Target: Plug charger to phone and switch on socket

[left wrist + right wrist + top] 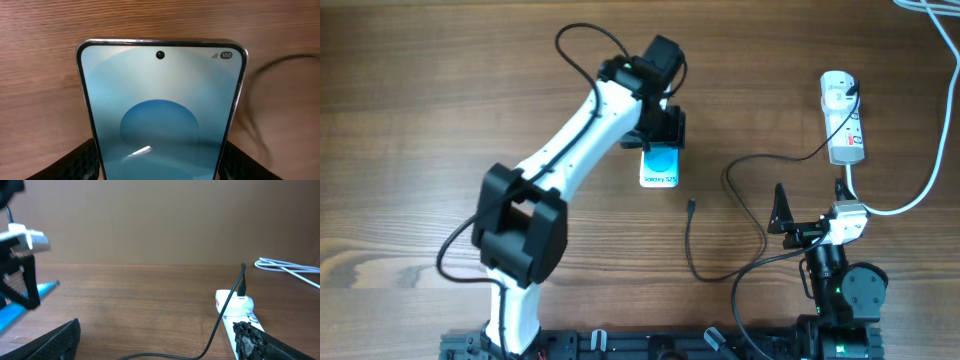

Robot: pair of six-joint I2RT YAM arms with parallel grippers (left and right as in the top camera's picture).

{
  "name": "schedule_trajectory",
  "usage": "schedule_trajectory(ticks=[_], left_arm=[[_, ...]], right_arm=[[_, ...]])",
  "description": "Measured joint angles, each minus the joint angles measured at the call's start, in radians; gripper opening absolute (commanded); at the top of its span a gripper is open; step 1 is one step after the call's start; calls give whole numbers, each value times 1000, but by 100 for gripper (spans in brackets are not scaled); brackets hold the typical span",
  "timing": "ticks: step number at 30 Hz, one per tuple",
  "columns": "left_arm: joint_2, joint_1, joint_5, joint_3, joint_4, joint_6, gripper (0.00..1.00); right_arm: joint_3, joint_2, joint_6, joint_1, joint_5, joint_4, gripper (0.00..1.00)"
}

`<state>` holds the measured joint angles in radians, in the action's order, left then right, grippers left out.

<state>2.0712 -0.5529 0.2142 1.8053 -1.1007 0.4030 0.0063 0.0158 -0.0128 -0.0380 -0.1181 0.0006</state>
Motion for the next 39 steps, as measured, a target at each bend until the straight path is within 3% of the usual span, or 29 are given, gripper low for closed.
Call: schedule_trajectory(ticks=[3,8,11,16,24,35,37,39], left_arm=[[-45,63,192,0,-3,23,69],[-54,240,696,0,-6,60,70],[-54,320,925,0,-6,74,70],[-54,410,1184,0,-6,138,69],[-54,484,1303,0,-41,280,67],[-54,489,1306,0,-71,299,67],[-54,489,1306,0,-71,299,67],[-54,489,1306,0,-72,299,67]], right_arm=[[0,0,0,0,0,0,100],[0,0,0,0,0,0,100],[0,0,0,0,0,0,100],[0,0,0,0,0,0,100],[0,0,0,0,0,0,100],[0,0,0,0,0,6,100],[0,0,-56,0,-30,8,100],[0,0,-280,0,-135,23,100]])
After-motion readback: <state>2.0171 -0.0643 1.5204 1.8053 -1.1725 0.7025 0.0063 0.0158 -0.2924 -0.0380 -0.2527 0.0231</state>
